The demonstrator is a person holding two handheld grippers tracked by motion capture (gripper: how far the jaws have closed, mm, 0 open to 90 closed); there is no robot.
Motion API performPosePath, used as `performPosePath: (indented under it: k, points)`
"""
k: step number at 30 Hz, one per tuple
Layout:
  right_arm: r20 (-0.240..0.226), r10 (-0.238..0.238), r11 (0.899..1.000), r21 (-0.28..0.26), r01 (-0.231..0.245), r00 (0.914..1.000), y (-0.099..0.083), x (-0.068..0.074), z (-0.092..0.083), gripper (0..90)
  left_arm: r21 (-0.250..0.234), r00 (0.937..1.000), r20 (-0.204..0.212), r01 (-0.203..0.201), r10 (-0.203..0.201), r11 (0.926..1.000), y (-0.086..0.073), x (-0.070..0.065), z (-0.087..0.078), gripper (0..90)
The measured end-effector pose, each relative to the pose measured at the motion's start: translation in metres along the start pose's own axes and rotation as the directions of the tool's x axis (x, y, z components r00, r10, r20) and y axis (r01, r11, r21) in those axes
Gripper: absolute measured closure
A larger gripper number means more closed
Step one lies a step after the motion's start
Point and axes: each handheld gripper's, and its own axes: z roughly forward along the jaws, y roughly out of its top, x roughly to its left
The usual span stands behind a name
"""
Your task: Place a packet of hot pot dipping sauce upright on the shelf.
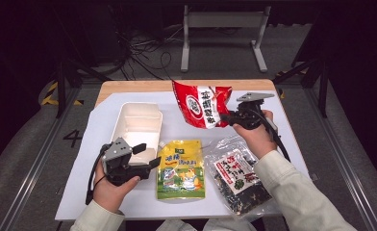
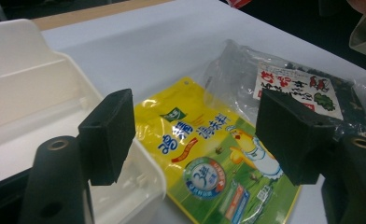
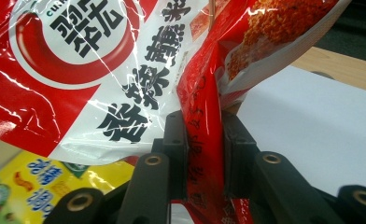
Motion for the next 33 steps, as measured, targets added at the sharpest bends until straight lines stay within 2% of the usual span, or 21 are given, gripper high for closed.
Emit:
performPosePath:
  k: [5, 11, 14, 16, 19, 22, 27, 28, 33]
  points:
    - [-0.014, 0.017, 0.999, -0.033, -0.018, 0.9998, -0.006, 0.008, -0.014, 74.5, -0.004, 0.9999, 0.014, -0.01, 0.01, 0.9999, 0.005, -0.009, 0.011, 27.5]
    - [-0.004, 0.02, 0.999, -0.047, -0.02, 0.9998, -0.011, 0.018, -0.028, 74.5, -0.06, 0.9992, 0.035, -0.017, 0.02, 0.9981, 0.018, -0.021, 0.024, 29.8]
    - [-0.002, 0.023, 0.998, -0.059, -0.023, 0.9997, -0.013, 0.023, -0.033, 74.5, -0.065, 0.9985, 0.045, -0.029, 0.032, 0.9975, 0.026, -0.028, 0.033, 29.4]
    - [-0.003, 0.017, 0.998, -0.063, -0.018, 0.9998, -0.015, 0.028, -0.035, 74.5, -0.064, 0.9981, 0.055, -0.023, 0.026, 0.9977, 0.028, -0.031, 0.04, 28.9]
    - [-0.012, 0.016, 0.997, -0.071, -0.016, 0.9998, -0.016, 0.033, -0.037, 74.6, -0.066, 0.9975, 0.068, -0.014, 0.019, 0.9977, 0.032, -0.036, 0.05, 28.1]
    - [-0.012, 0.005, 0.997, -0.077, -0.006, 0.9999, -0.018, 0.039, -0.036, 74.6, -0.079, 0.997, 0.077, 0.011, -0.005, 0.9968, 0.034, -0.041, 0.058, 26.6]
    - [-0.005, 0.0, 0.997, -0.079, 0.0, 1.0, -0.021, 0.044, -0.033, 74.6, -0.079, 0.9947, 0.103, 0.015, -0.007, 0.9968, 0.036, -0.048, 0.067, 23.5]
    - [-0.003, -0.001, 0.997, -0.078, 0.001, 1.0, -0.022, 0.045, -0.033, 74.6, -0.076, 0.9953, 0.097, 0.005, 0.003, 0.9971, 0.037, -0.049, 0.068, 22.5]
    - [-0.01, -0.005, 0.997, -0.079, 0.004, 0.9999, -0.027, 0.05, -0.029, 74.6, -0.089, 0.9961, 0.083, 0.039, -0.032, 0.9953, 0.038, -0.052, 0.074, 20.0]
